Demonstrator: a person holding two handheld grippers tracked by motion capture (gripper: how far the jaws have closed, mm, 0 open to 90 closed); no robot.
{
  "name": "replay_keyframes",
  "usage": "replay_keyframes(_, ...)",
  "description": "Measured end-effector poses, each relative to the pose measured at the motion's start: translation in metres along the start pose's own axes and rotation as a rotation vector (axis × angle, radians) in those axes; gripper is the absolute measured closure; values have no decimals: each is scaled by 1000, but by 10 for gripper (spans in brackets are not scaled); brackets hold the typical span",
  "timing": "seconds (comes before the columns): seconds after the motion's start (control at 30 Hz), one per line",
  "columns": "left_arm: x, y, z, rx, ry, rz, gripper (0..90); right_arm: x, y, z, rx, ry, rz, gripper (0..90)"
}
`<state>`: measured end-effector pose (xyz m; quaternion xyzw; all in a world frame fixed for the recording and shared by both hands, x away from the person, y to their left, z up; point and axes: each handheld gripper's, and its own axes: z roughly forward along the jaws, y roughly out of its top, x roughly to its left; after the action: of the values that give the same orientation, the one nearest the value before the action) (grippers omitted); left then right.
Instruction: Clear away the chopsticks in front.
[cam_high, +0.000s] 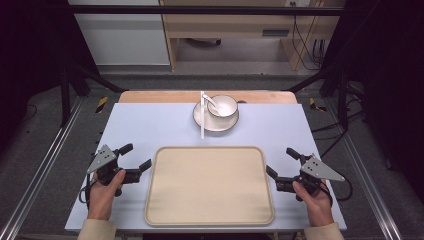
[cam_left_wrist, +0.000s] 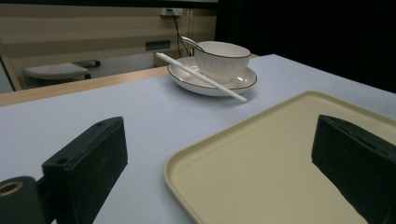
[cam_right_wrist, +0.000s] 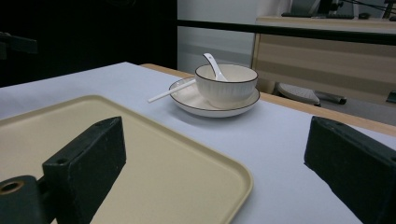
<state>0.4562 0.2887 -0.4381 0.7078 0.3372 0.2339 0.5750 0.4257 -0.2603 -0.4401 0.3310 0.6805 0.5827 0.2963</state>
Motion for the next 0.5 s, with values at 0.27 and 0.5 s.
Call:
replay_keyframes(0.27, -6, 2, 6, 24, -48, -8, 35, 1, -1, 0, 10, -4, 1, 50)
replay_keyframes(0.5, -18, 19, 29, 85, -52, 29, 45, 2, -2, 0, 20, -10, 5, 45)
